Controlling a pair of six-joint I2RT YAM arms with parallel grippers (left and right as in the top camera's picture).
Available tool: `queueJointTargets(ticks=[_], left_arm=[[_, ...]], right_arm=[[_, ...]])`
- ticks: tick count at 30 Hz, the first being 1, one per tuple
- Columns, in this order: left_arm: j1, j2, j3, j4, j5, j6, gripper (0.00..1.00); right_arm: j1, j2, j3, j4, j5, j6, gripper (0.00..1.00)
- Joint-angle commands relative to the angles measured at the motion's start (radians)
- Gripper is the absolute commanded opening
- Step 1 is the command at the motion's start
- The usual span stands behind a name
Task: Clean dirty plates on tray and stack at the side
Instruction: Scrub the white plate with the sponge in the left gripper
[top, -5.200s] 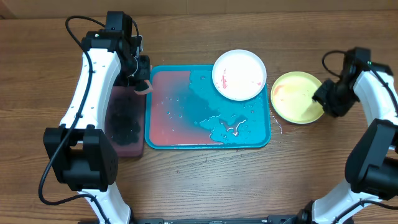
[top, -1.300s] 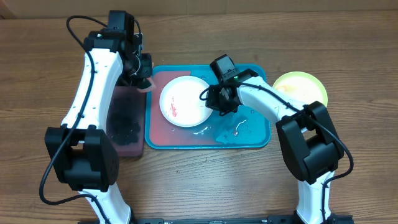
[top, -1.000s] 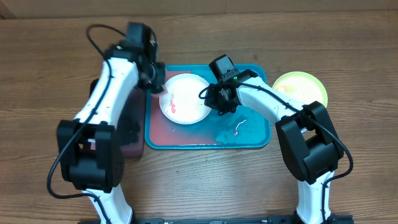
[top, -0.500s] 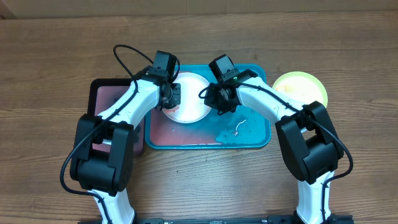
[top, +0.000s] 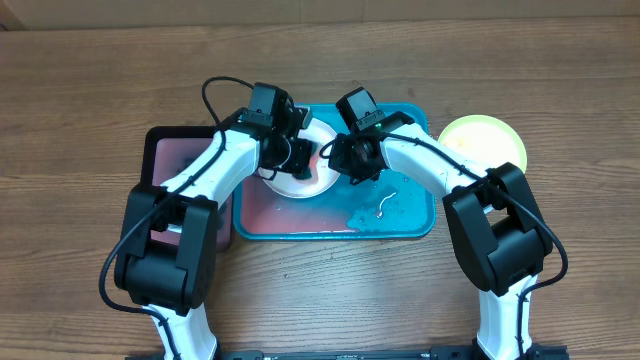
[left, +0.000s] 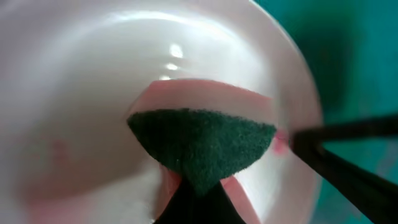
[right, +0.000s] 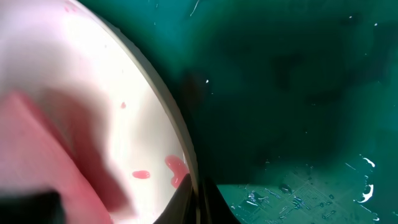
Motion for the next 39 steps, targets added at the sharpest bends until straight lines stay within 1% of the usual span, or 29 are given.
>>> queueJointTargets(ticks=[1,2,5,9,13,14,16,18,20,21,22,24,25,27,31,32,34,36,39], left_arm=[[0.002,-0.002,-0.005,0.037,-0.343,-0.158,0.04],[0.002,-0.002,-0.005,0.05,-0.424,-0.176,0.04],[0.002,-0.002,-0.005,0.056,-0.504,-0.175,0.04],[0.002,-0.002,-0.005,-0.021,-0.504,-0.166,0.04],[0.0,-0.002,-0.005,-0.158,-0.481,-0.156,0.04],[0.0,-0.002,-0.005,-0.181,-0.449,-0.132,0.04],[-0.001,-0.002,-0.005,-0.212,-0.322,-0.029,0.04],[0.0,-0.002,-0.005,-0.232,-0.126,0.121,0.04],[0.0,-0.002,-0.005,-0.24,0.059,0.233,0.04],[0.0,-0.002,-0.005,-0.234,0.113,0.258,0.04],[0.0,-0.002,-0.005,-0.223,0.136,0.263,0.04],[0.0,-0.002,-0.005,-0.174,0.133,0.255,0.04],[0.0,-0.002,-0.005,-0.14,0.109,0.233,0.04],[0.0,-0.002,-0.005,-0.072,0.007,0.14,0.04],[0.0,-0.002,-0.005,0.033,-0.32,-0.058,0.04],[0.0,-0.002,-0.005,0.042,-0.407,-0.11,0.04],[0.0,-0.002,-0.005,0.037,-0.519,-0.177,0.04],[0.0,-0.002,-0.006,0.011,-0.592,-0.224,0.04],[0.0,-0.002,-0.007,-0.052,-0.606,-0.231,0.04]], right_arm=[[0.001,0.007,-0.013,-0.001,0.003,-0.006,0.04],[0.001,0.007,-0.013,-0.002,0.003,-0.007,0.04],[0.001,0.007,-0.013,-0.002,0.003,-0.01,0.04],[0.001,0.007,-0.013,-0.002,0.003,-0.01,0.04],[0.001,0.007,-0.013,-0.001,0.003,-0.01,0.04],[0.001,0.007,-0.013,-0.001,0.003,-0.01,0.04],[0.001,0.007,-0.013,-0.001,0.002,-0.01,0.04],[0.001,0.007,-0.013,0.0,-0.001,-0.01,0.04],[0.001,0.007,-0.013,0.0,-0.001,-0.01,0.04],[0.001,0.007,-0.013,0.0,-0.001,-0.01,0.04],[0.001,0.007,-0.013,-0.001,-0.003,-0.011,0.04],[0.001,0.007,-0.013,0.005,-0.023,-0.034,0.04],[0.002,0.007,-0.013,0.006,-0.029,-0.036,0.04],[0.002,0.007,-0.013,0.006,-0.031,-0.037,0.04],[0.002,0.007,-0.013,0.002,-0.031,-0.037,0.04],[0.002,0.007,-0.013,0.002,-0.031,-0.037,0.04],[0.002,0.007,-0.013,0.003,-0.027,-0.036,0.04],[0.002,0.007,-0.013,0.004,-0.026,-0.036,0.04],[0.002,0.007,-0.013,0.007,-0.026,-0.036,0.04]])
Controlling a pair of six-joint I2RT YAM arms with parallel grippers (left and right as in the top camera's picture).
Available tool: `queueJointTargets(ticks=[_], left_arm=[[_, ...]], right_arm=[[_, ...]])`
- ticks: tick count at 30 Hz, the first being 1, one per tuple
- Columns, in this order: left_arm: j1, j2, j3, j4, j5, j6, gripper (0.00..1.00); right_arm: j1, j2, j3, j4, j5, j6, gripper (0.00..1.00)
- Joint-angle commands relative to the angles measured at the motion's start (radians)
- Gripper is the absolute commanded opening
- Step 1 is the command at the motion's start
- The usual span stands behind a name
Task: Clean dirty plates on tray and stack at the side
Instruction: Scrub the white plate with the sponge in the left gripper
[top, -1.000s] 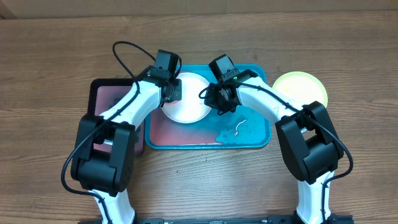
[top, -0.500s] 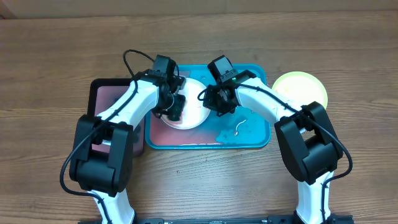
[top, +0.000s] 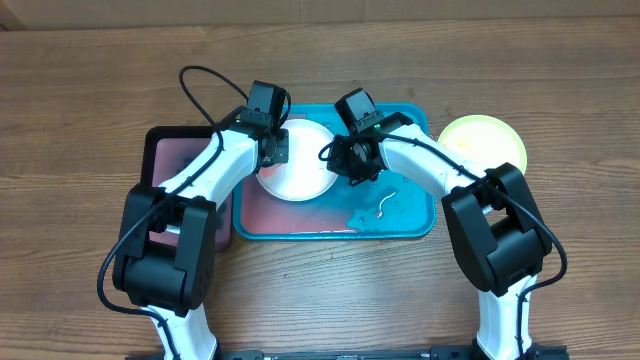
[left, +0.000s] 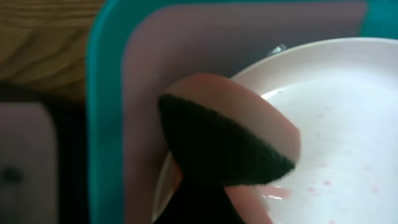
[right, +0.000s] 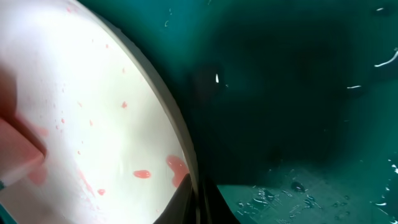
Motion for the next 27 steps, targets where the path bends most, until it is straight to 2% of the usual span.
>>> queueJointTargets(ticks=[1,3,8,10,12,17,21,23,24,25,27], left_arm=[[-0.002,0.004,-0.005,-0.066,-0.135,-0.087,0.04],[-0.002,0.004,-0.005,-0.126,-0.056,-0.022,0.04],[-0.003,0.004,-0.005,-0.241,0.392,0.338,0.04],[-0.004,0.004,-0.005,-0.266,0.502,0.395,0.04],[-0.004,0.004,-0.005,-0.256,0.536,0.396,0.04],[-0.004,0.004,-0.005,-0.112,0.461,0.205,0.04],[-0.005,0.004,-0.005,-0.005,0.383,0.166,0.04],[-0.012,0.004,-0.005,0.026,0.254,0.16,0.04],[-0.016,0.006,-0.005,0.038,0.091,0.139,0.04],[-0.015,0.009,-0.005,0.037,0.005,0.129,0.04],[-0.014,0.022,-0.005,0.023,-0.111,0.106,0.04]], right_arm=[[-0.005,0.007,-0.012,0.003,-0.005,-0.003,0.04],[-0.005,0.007,-0.012,0.003,-0.005,-0.003,0.04],[-0.004,0.007,-0.012,0.003,-0.007,-0.002,0.04],[-0.004,0.007,-0.012,0.005,-0.027,-0.002,0.04],[-0.002,0.008,-0.012,0.003,-0.059,-0.001,0.04],[0.006,0.022,-0.012,-0.001,-0.075,0.005,0.04],[0.005,0.036,-0.012,0.006,-0.105,0.005,0.04],[0.005,0.037,-0.012,0.006,-0.104,0.005,0.04],[0.005,0.037,-0.012,0.005,-0.102,0.005,0.04],[0.005,0.037,-0.012,0.005,-0.101,0.004,0.04],[0.005,0.037,-0.012,0.005,-0.101,0.005,0.04]])
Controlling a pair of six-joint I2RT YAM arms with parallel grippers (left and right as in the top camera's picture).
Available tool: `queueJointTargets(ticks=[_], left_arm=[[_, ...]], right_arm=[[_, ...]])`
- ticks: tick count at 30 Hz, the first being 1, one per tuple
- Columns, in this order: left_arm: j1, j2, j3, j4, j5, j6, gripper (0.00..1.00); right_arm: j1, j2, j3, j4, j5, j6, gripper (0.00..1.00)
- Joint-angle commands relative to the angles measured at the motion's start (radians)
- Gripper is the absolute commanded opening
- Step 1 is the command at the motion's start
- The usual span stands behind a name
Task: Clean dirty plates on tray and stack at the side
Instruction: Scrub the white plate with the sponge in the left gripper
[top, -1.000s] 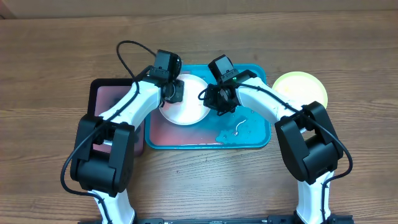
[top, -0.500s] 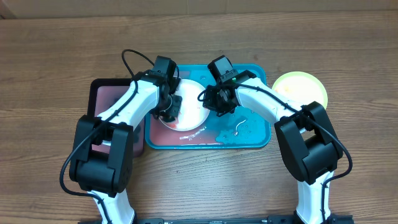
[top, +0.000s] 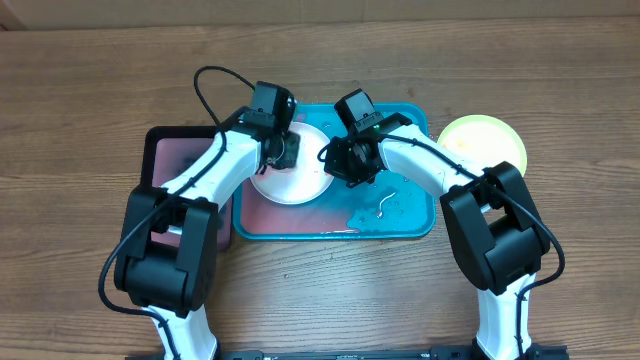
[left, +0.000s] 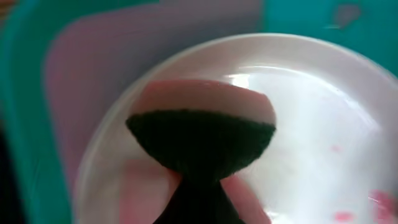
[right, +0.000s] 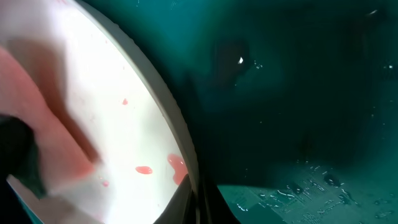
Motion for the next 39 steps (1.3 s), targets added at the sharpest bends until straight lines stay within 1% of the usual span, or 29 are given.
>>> queueJointTargets(ticks=[1,4,6,9,11,13,15,17,19,21,24,27,30,32,34,36,39], left_arm=[[-0.004,0.037,-0.004,-0.041,-0.348,-0.064,0.04],[-0.007,0.043,-0.004,-0.122,-0.328,-0.064,0.04],[-0.014,0.043,-0.003,-0.17,-0.275,-0.048,0.04],[-0.027,0.043,0.003,-0.233,-0.016,0.109,0.04],[-0.035,0.043,0.005,-0.268,0.218,0.222,0.04],[-0.037,0.043,0.005,-0.287,0.388,0.291,0.04],[-0.037,0.043,0.005,-0.293,0.509,0.335,0.04],[-0.037,0.043,0.005,-0.275,0.544,0.34,0.04],[-0.037,0.043,0.005,-0.236,0.521,0.328,0.04],[-0.037,0.043,0.005,-0.175,0.435,0.249,0.04],[-0.036,0.043,0.005,-0.079,0.274,0.146,0.04],[-0.036,0.049,0.005,0.03,0.09,0.108,0.04],[-0.036,0.068,0.005,0.1,-0.116,0.061,0.04],[-0.036,0.086,0.005,0.106,-0.261,-0.005,0.04],[-0.035,0.105,0.005,0.076,-0.368,-0.071,0.04],[-0.034,0.121,0.005,0.013,-0.405,-0.114,0.04],[-0.034,0.135,0.005,-0.116,-0.381,-0.14,0.04]], right_arm=[[0.003,0.026,-0.01,0.0,-0.019,0.003,0.04],[0.003,0.026,-0.01,0.0,-0.019,0.003,0.04],[0.003,0.026,-0.01,0.001,-0.019,0.003,0.04],[0.003,0.026,-0.01,0.003,-0.019,0.003,0.04],[0.003,0.026,-0.01,0.003,-0.02,0.003,0.04],[0.003,0.026,-0.01,0.003,-0.02,0.003,0.04],[0.003,0.026,-0.01,0.003,-0.02,0.003,0.04],[0.003,0.026,-0.01,0.002,-0.02,0.003,0.04],[0.003,0.026,-0.01,0.001,-0.02,0.003,0.04],[0.003,0.026,-0.01,0.0,-0.022,0.003,0.04],[0.003,0.026,-0.01,0.0,-0.023,0.0,0.04],[0.003,0.026,-0.01,-0.004,-0.023,0.0,0.04],[0.003,0.026,-0.01,-0.004,-0.023,0.0,0.04],[0.003,0.026,-0.01,-0.004,-0.023,0.0,0.04],[0.003,0.026,-0.01,-0.004,-0.023,0.0,0.04],[0.003,0.026,-0.01,-0.003,-0.023,0.0,0.04],[0.003,0.026,-0.01,-0.003,-0.023,0.0,0.04]])
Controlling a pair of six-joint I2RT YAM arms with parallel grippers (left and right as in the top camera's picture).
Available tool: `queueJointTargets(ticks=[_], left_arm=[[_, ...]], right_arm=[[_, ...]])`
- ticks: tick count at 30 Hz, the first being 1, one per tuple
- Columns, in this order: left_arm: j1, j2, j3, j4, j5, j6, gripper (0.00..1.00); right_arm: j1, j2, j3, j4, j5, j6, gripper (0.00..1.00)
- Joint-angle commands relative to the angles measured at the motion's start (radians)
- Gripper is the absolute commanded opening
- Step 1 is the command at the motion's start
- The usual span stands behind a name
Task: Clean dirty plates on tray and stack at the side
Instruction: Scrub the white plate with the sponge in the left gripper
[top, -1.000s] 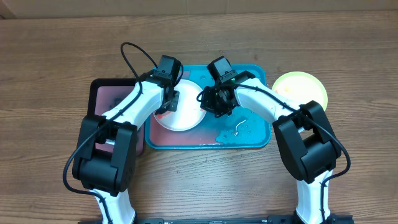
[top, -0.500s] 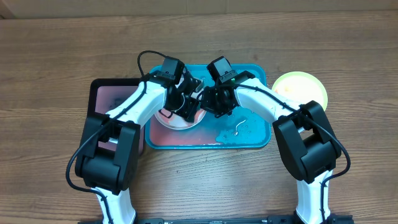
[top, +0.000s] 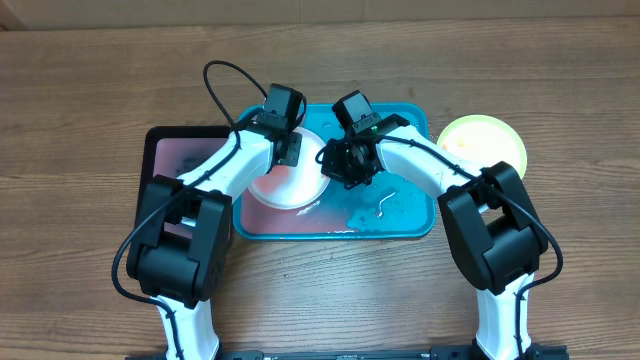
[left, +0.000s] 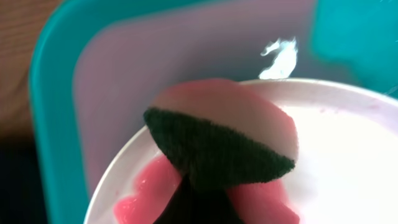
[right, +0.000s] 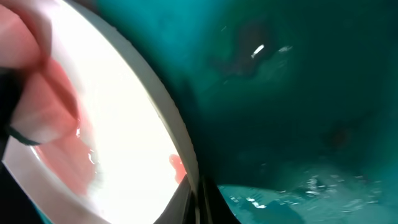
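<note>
A white plate (top: 290, 178) smeared with pink stands tilted in the teal tray (top: 410, 215). My right gripper (top: 338, 165) is shut on the plate's right rim (right: 180, 140), fingers either side of the edge. My left gripper (top: 285, 148) is shut on a pink sponge with a dark green scrub face (left: 221, 140), which presses on the plate's upper left part (left: 348, 162). Pink liquid (left: 146, 193) pools on the plate below the sponge. A pale green plate (top: 483, 142) lies on the table right of the tray.
A dark tray with a pink inside (top: 185, 165) sits left of the teal tray. Pink liquid (top: 265, 215) covers the teal tray's left floor, and wet smears with a white scrap (top: 385, 205) lie on its right floor. Wooden table (top: 90, 80) all around.
The sponge has shifted from the plate's middle to its upper left edge, near the tray corner. Pink liquid now pools on the plate below it. The right gripper still holds the rim.
The right gripper held the plate's rim throughout. The left gripper's sponge was on the plate's inner face, then at its left edge over the tray, then back at the middle, and is now near the upper left edge.
</note>
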Motion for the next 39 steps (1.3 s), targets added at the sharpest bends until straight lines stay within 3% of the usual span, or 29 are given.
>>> queueJointTargets(ticks=[1,4,10,15,20,27,31,39], left_arm=[[0.011,0.071,-0.025,-0.142,-0.115,-0.087,0.04],[0.011,0.071,-0.025,-0.25,0.04,-0.008,0.04],[0.011,0.071,-0.025,-0.336,0.622,0.397,0.04],[0.013,0.071,-0.025,-0.265,0.768,0.437,0.04],[0.014,0.071,-0.025,-0.14,0.679,0.343,0.04],[0.039,0.071,0.012,-0.027,0.212,0.065,0.04],[0.07,0.071,0.174,-0.179,0.098,-0.007,0.04],[0.102,0.071,0.554,-0.551,0.089,-0.074,0.04]], right_arm=[[-0.004,0.021,-0.01,-0.003,0.008,0.002,0.04],[-0.004,0.021,-0.01,0.002,0.008,0.002,0.04],[-0.004,0.021,-0.01,0.003,0.008,0.002,0.04],[-0.004,0.021,-0.01,0.002,0.008,0.002,0.04],[-0.004,0.021,-0.01,0.002,0.008,0.002,0.04],[-0.004,0.021,-0.01,0.002,0.008,0.002,0.04],[-0.004,0.021,-0.01,0.002,0.012,0.002,0.04],[-0.005,0.019,-0.003,0.002,0.052,-0.018,0.04]])
